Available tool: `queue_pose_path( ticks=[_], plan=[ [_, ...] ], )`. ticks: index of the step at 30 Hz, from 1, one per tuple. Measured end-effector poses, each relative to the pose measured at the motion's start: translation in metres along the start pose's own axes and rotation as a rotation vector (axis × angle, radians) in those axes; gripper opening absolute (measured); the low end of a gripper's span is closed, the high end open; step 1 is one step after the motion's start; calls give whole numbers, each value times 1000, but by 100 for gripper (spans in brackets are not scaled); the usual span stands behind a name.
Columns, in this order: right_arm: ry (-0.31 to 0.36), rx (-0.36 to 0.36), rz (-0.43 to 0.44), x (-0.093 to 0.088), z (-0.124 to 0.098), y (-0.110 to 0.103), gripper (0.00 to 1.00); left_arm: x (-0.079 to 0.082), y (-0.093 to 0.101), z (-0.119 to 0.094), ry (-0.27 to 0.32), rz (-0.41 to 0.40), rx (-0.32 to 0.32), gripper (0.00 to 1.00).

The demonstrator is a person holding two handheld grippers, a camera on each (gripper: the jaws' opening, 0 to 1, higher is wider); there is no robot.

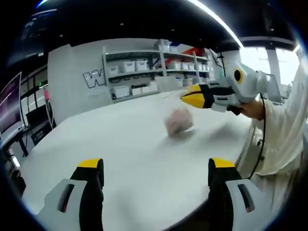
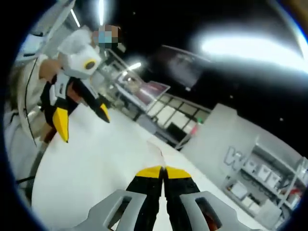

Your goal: Open the resealable bag by pulling the two sides of the seal apart until the entire bag opening is separated and visibly accessible.

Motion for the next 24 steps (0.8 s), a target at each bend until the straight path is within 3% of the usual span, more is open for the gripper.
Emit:
queue_pose_path(
  ticks=[18, 24],
  plan=[
    [-28, 98, 15, 0, -14, -45, 0, -4, 0, 1, 0, -12, -9, 89],
    [-41, 150, 81, -5, -16, -58, 0, -5, 0, 2, 2, -16, -6, 89]
  ],
)
Point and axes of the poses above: the point that each gripper's makers call its tool centre point, and the gripper's own axes: z roughly forward along the fingers, y roughly to its right, x roughly out of its top, the point moved 5 cm from there along -z, roughly backward along the fingers, and after that the axes turned 1 degree about -z, right-handed, at the moved point
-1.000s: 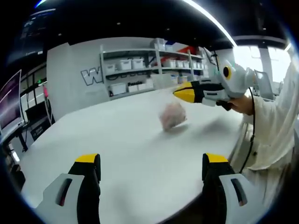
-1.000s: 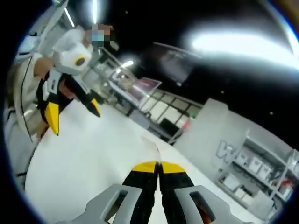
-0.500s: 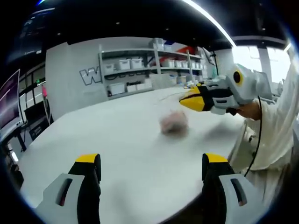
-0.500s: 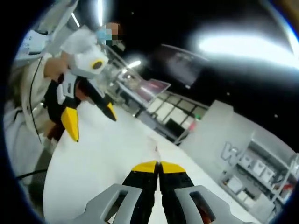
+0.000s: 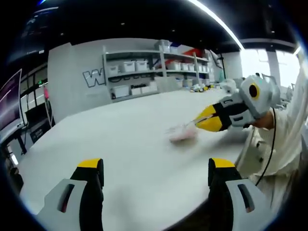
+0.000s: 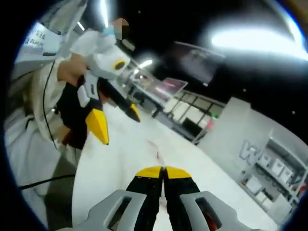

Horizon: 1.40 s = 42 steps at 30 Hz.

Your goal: Open the resealable bag by pulling the two sides of the seal apart until the entire bag opening is separated and visibly accessible.

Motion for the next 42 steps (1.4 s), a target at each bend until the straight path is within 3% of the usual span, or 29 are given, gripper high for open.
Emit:
queue_pose_path(
  ticks=[11, 14, 23, 31, 35, 39, 42],
  plan=[
    [-39, 63, 25, -9, 1, -11, 3, -4, 0, 1, -7, -4, 0, 89],
    [-51, 104, 78, -12, -1, -15, 11, -5, -1, 0, -6, -7, 2, 89],
    [-21, 160, 231, 2, -15, -20, 18, -4, 0, -2, -4, -7, 1, 89],
    [-27, 132, 246, 8, -25, -19, 18, -2, 0, -2, 3, -8, 0, 89],
    [75, 91, 299, 34, -28, -15, 18, -2, -2, -5, 8, -13, 7, 89],
    [67, 42, 225, 42, -24, -12, 18, -3, -4, -5, 8, -16, 8, 89],
    [54, 14, 220, 44, -19, -12, 18, -2, -4, -6, 14, -17, 3, 89]
  ],
)
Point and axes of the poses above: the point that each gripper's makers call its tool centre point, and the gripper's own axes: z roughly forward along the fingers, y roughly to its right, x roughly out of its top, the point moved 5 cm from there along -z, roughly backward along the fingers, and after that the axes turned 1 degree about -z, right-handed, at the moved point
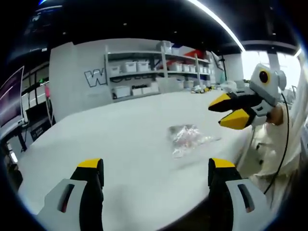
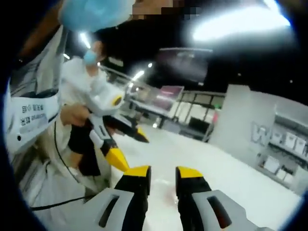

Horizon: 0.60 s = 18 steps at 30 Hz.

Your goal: Open the resealable bag by pulling the two sides of the seal apart until the entire bag opening is separated and visibly accessible.

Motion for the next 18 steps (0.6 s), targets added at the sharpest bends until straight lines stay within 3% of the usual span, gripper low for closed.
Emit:
queue_pose_path(
  ticks=[3, 5, 10, 14, 18],
  plan=[
    [4, -35, 73, 6, 2, -2, 18, 1, -2, -2, 7, -3, 4, 89],
    [-9, -36, 75, 9, 4, -6, 18, 1, -2, -3, 8, -2, 6, 89],
    [-61, -67, -22, 6, 10, -10, 16, 1, -1, -4, 14, -2, 0, 89],
    [-104, -28, -44, 0, 17, -16, 15, 0, 0, -4, 13, -1, -5, 89],
    [-163, -6, -122, -7, 21, -20, 15, -1, -2, -5, 13, -3, -2, 89]
  ],
)
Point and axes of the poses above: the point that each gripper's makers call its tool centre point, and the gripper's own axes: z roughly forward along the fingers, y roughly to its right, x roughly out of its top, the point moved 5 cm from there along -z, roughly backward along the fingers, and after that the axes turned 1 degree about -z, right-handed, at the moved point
